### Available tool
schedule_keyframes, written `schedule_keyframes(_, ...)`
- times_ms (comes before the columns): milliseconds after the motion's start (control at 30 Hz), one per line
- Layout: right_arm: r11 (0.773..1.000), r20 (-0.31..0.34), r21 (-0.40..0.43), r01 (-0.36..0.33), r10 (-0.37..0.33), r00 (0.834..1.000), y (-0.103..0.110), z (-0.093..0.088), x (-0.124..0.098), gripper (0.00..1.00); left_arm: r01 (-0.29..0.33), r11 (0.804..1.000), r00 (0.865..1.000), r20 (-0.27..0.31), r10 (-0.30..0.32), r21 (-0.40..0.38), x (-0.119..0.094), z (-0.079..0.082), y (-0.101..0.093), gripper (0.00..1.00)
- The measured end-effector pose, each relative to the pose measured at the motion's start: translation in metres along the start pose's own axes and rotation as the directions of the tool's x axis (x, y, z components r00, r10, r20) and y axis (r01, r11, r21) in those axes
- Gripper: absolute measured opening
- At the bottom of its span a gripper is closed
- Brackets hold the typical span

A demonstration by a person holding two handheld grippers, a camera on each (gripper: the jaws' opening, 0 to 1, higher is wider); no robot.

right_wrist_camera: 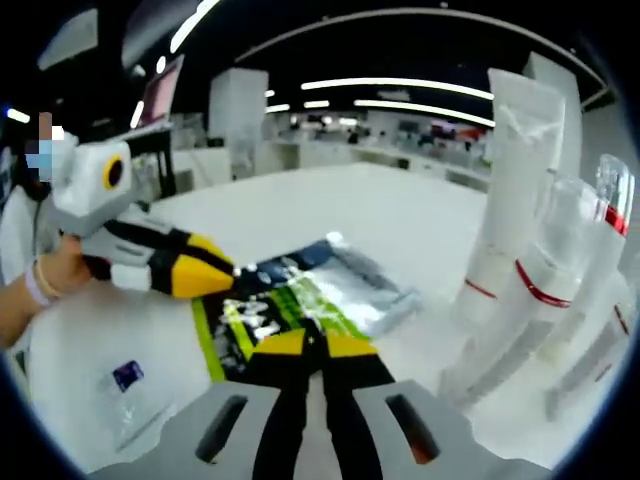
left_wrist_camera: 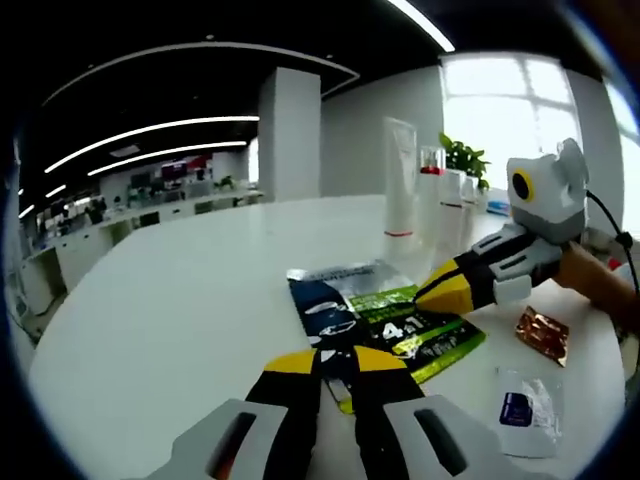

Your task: Arrange the skincare products in the storage area until every visible bottle or jar stands upright without overlapping.

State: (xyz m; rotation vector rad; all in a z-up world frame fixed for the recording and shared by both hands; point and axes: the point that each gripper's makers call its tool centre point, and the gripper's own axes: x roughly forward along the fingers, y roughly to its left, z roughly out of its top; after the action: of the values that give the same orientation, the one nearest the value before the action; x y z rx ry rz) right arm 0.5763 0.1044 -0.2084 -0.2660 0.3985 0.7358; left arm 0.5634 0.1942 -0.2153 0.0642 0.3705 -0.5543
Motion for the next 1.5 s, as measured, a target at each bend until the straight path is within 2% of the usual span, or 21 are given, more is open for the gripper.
schedule_keyframes(67, 1.0, 0.008, -0.003, 0.001, -0.001, 1.0, -0.001, 0.001, 0.0, 0.09, 0.016, 0.999, 1.0, 0.009, -0.017, 0.049, 0.001, 0.001, -0.006, 0.12)
schedule_keyframes(133, 1.0, 0.001, 0.011, -0.013, 0.013, 1.0, 0.001, 0.003, -0.003, 0.12, 0.019, 0.998, 1.0, 0.005, -0.019, 0.054, 0.0, 0.002, -0.008, 0.14)
schedule_keyframes(200, 0.997, -0.006, 0.064, -0.054, 0.054, 0.999, 0.009, 0.004, -0.01, 0.09, 0.016, 0.997, 1.0, 0.009, -0.016, 0.07, -0.004, 0.004, -0.006, 0.14)
schedule_keyframes(267, 0.986, -0.02, 0.113, -0.122, 0.125, 0.992, 0.022, 0.005, -0.02, 0.09, 0.015, 0.998, 1.0, 0.02, -0.016, 0.054, -0.009, 0.006, -0.005, 0.14)
schedule_keyframes(333, 0.972, -0.07, 0.147, -0.186, 0.198, 0.978, 0.036, -0.004, -0.026, 0.1, 0.02, 0.999, 1.0, 0.016, -0.021, 0.039, -0.011, 0.006, -0.005, 0.12)
schedule_keyframes(400, 0.969, -0.151, 0.167, -0.182, 0.208, 0.966, 0.038, -0.017, -0.028, 0.05, 0.028, 0.999, 1.0, 0.006, -0.028, 0.044, -0.011, 0.004, -0.009, 0.12)
schedule_keyframes(433, 0.975, -0.083, 0.139, -0.175, 0.187, 0.979, 0.034, -0.007, -0.023, 0.01, 0.034, 0.998, 0.999, -0.008, -0.033, 0.052, -0.01, 0.001, -0.011, 0.12)
schedule_keyframes(467, 0.978, -0.11, 0.135, -0.159, 0.175, 0.978, 0.032, -0.012, -0.024, 0.0, 0.035, 0.997, 0.999, -0.026, -0.034, 0.064, -0.009, -0.003, -0.012, 0.12)
schedule_keyframes(500, 0.977, -0.098, 0.14, -0.16, 0.174, 0.98, 0.029, -0.011, -0.024, 0.0, 0.031, 0.998, 0.999, -0.013, -0.03, 0.061, -0.009, -0.001, -0.012, 0.11)
schedule_keyframes(633, 0.977, -0.101, 0.156, -0.146, 0.163, 0.981, 0.026, -0.011, -0.022, 0.0, 0.055, 0.998, 0.998, -0.021, -0.055, 0.037, -0.007, -0.002, -0.012, 0.02)
schedule_keyframes(800, 0.997, -0.075, 0.044, -0.058, 0.061, 0.995, 0.012, -0.01, -0.017, 0.0, 0.05, 0.997, 0.999, -0.014, -0.049, 0.057, -0.004, -0.001, -0.011, 0.0)
schedule_keyframes(1100, 0.999, -0.061, 0.039, -0.003, 0.005, 0.998, -0.004, -0.006, -0.005, 0.0, 0.018, 0.993, 1.0, 0.011, -0.019, 0.118, 0.005, 0.003, -0.015, 0.0)
schedule_keyframes(1500, 0.999, -0.034, 0.017, 0.045, -0.044, 0.998, -0.018, -0.003, 0.004, 0.0, -0.005, 0.992, 1.0, 0.028, 0.002, 0.125, 0.013, 0.006, -0.009, 0.01)
